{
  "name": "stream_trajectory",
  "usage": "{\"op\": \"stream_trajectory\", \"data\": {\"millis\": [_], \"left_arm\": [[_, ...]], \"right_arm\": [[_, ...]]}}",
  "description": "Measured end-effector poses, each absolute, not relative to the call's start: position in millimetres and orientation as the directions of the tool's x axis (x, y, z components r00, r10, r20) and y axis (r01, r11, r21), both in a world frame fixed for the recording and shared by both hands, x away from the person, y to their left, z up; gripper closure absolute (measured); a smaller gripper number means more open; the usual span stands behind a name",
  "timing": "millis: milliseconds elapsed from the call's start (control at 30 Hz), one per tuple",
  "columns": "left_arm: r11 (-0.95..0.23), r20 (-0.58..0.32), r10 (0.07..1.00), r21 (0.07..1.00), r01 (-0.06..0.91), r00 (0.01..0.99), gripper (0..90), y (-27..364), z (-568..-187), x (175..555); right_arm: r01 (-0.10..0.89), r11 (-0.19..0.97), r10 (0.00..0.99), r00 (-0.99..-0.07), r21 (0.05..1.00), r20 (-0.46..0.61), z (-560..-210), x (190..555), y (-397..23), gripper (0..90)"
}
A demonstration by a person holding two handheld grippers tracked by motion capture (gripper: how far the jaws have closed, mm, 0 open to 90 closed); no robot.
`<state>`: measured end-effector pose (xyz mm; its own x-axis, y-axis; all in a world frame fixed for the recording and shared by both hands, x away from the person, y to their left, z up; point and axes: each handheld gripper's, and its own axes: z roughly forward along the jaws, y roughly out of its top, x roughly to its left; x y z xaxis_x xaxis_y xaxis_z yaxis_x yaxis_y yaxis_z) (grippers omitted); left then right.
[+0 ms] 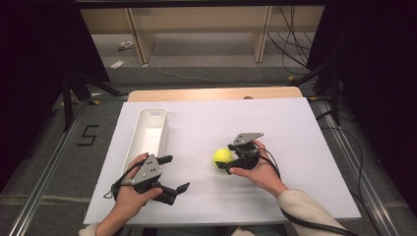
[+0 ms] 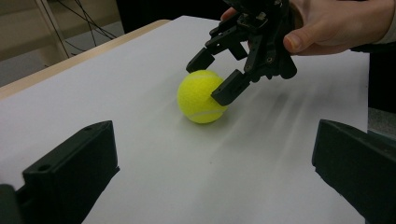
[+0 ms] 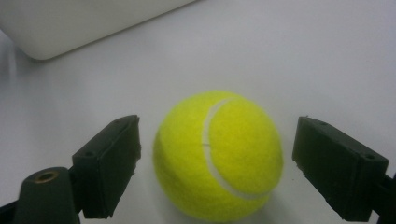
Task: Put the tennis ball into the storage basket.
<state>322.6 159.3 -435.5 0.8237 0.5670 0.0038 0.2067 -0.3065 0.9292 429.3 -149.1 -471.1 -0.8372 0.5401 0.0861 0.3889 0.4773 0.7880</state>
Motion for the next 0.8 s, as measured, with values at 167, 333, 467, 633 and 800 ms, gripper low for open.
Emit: {"op": "stream_trajectory", "data": {"millis": [167, 333, 467, 633, 800], "left_arm": [[-0.308, 0.004, 0.566, 0.929, 0.206, 0.825, 0.0, 159, -435, 323], [-0.308, 0.004, 0.566, 0.929, 0.207, 0.824, 0.0, 159, -436, 323], [-0.309, 0.005, 0.565, 0.929, 0.206, 0.825, 0.0, 159, -435, 322], [-0.310, 0.003, 0.565, 0.928, 0.209, 0.825, 0.0, 159, -436, 323], [-0.311, 0.004, 0.564, 0.927, 0.208, 0.826, 0.0, 159, -436, 322]], "right_arm": [[0.398, 0.483, 0.542, -0.835, 0.780, 0.090, -475, 432, -145, 15.9], [0.394, 0.491, 0.538, -0.838, 0.777, 0.085, -477, 434, -142, 15.9], [0.403, 0.496, 0.542, -0.836, 0.769, 0.088, -480, 436, -142, 15.9], [0.403, 0.499, 0.540, -0.837, 0.767, 0.088, -481, 436, -140, 15.9], [0.401, 0.510, 0.538, -0.839, 0.761, 0.082, -483, 437, -137, 16.2]]}}
